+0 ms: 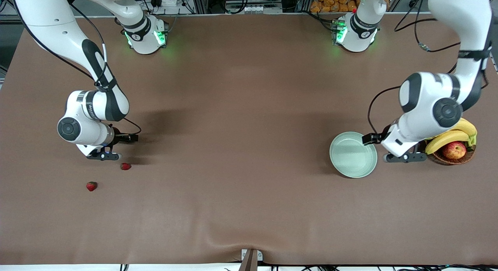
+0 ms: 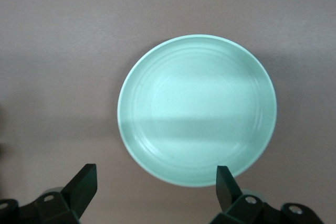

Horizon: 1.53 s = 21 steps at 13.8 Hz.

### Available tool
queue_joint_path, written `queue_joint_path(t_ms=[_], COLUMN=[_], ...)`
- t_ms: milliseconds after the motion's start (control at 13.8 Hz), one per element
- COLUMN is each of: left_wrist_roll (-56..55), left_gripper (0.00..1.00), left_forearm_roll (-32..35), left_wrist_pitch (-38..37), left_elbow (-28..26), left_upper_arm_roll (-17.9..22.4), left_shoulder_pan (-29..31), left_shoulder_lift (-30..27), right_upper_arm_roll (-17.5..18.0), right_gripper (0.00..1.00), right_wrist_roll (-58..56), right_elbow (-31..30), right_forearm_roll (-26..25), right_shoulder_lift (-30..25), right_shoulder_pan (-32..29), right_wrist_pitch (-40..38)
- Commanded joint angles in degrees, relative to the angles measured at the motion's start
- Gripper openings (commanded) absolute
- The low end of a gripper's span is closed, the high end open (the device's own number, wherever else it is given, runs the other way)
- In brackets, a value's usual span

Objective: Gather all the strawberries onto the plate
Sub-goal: 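Grasp a strawberry with the right gripper while the left gripper nears the plate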

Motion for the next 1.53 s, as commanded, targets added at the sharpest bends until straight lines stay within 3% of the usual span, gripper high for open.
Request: queue_joint_path(t_ms=[0,145,291,363,726,944,1089,1235,1453], left_wrist_roll=[-0.1,0.6,0.61,0.69,-0.53,-1.23,-6.48,-11.94,-19.41], left_gripper=[1.0,1.0,1.0,1.0,1.0,0.98,0.98,0.94,0.91], left_forearm_roll=[1.46,1.46,1.46,1.46,1.38,0.5,0.5,0.5,0.5], left_wrist_pitch=[3.12,3.21,3.12,3.12,2.94,2.86,2.86,2.94,3.12], left_elbow=[-1.31,-1.23,-1.14,-1.14,-1.23,-1.14,-0.96,-0.44,1.22], left_upper_arm_roll=[-0.24,0.02,0.03,0.03,-0.41,-1.11,-3.74,-6.29,-6.74], left_shoulder_pan=[1.37,1.9,2.6,2.61,2.34,1.91,1.64,0.94,-4.05], left_shoulder_lift=[1.12,1.66,1.75,1.57,1.31,1.48,1.66,1.83,2.71], right_upper_arm_roll=[0.23,0.23,0.31,0.31,0.23,0.31,0.49,0.49,1.37], right_gripper=[1.0,1.0,0.47,0.32,0.0,0.0,0.0,0.0,0.0], right_wrist_roll=[0.57,0.57,0.57,0.57,-4.96,-5.41,-5.41,-5.32,-5.32], right_elbow=[0.02,-0.07,-0.25,-0.77,-0.86,-0.51,-0.07,2.11,5.19], right_forearm_roll=[-1.32,-1.33,-1.33,-1.33,-1.33,-1.33,-1.33,-1.24,-0.89], right_shoulder_lift=[0.79,0.88,1.05,0.97,0.88,-1.05,-3.33,-4.04,-3.69], right_shoulder_pan=[-0.69,-0.69,-0.61,-0.52,-0.87,-0.61,0.88,4.56,12.2], right_wrist_pitch=[0.83,0.65,0.13,0.12,0.12,-0.05,0.04,0.04,0.21])
